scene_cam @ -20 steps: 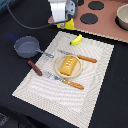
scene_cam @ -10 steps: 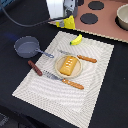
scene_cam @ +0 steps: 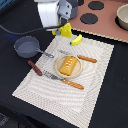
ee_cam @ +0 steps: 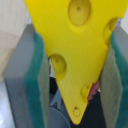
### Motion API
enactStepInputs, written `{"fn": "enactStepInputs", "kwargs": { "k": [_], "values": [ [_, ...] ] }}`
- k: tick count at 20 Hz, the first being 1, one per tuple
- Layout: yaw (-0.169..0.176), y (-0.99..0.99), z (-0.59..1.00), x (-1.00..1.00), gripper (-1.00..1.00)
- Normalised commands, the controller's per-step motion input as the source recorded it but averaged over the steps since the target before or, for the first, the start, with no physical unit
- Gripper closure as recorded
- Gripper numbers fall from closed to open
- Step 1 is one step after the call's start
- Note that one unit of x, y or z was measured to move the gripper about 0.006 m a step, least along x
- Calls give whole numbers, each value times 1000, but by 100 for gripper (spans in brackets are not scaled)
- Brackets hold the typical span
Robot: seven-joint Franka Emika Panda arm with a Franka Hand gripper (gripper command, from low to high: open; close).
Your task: Interact with the objects in diverse but meaningful ways.
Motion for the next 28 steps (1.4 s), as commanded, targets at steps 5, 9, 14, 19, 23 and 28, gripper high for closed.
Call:
{"fn": "enactStepInputs", "kwargs": {
  "k": [5,9,14,19,23,28],
  "values": [
    [0,-817,143,479,100],
    [0,-827,41,448,100],
    [0,-858,0,398,100],
    [0,-905,-19,344,100],
    [0,-924,-61,421,100],
    [9,-479,-208,440,100]
  ]
}}
